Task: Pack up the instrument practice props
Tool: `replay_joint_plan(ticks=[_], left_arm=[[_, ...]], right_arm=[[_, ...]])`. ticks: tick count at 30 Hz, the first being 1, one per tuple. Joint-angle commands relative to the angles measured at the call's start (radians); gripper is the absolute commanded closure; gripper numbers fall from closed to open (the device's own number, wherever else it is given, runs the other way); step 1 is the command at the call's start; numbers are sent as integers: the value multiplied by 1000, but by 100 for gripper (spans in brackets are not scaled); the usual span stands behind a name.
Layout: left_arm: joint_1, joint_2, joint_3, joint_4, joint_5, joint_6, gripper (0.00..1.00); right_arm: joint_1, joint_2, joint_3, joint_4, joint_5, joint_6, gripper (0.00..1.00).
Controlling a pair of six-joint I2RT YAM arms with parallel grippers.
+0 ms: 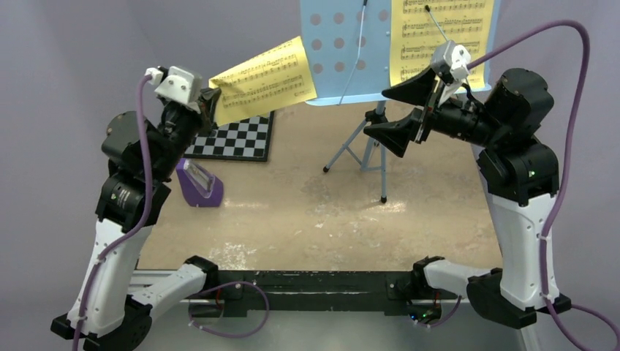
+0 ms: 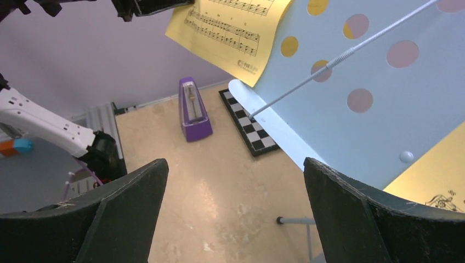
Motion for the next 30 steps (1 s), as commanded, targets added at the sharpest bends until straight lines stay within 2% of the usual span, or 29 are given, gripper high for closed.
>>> replay_joint_plan(ticks=[1,8,12,18,23,27,30], left_arm=[[9,13,-61,32,-15,-82,100],[16,-8,-149,51,-47,-129,100],[63,-48,-120,11,-28,-118,100],[61,-86,-115,-43,9,-132,100],[59,13,-121,-14,135,-226,100],[61,141,-135,131,288,-293,100],[64,257,-93,170,330,-360,100]], right_arm=[[-2,-42,-45,-59,77,-78,1],[-2,-117,-61,-163,147,-158,1],[-2,-149,-84,-178,176,-163,1],[-2,-162,-90,-191,192,-168,1],[-2,-163,-70,-213,199,-177,1],[-2,-179,-74,-230,210,-192,1],[-2,-189,-79,-232,219,-191,1]])
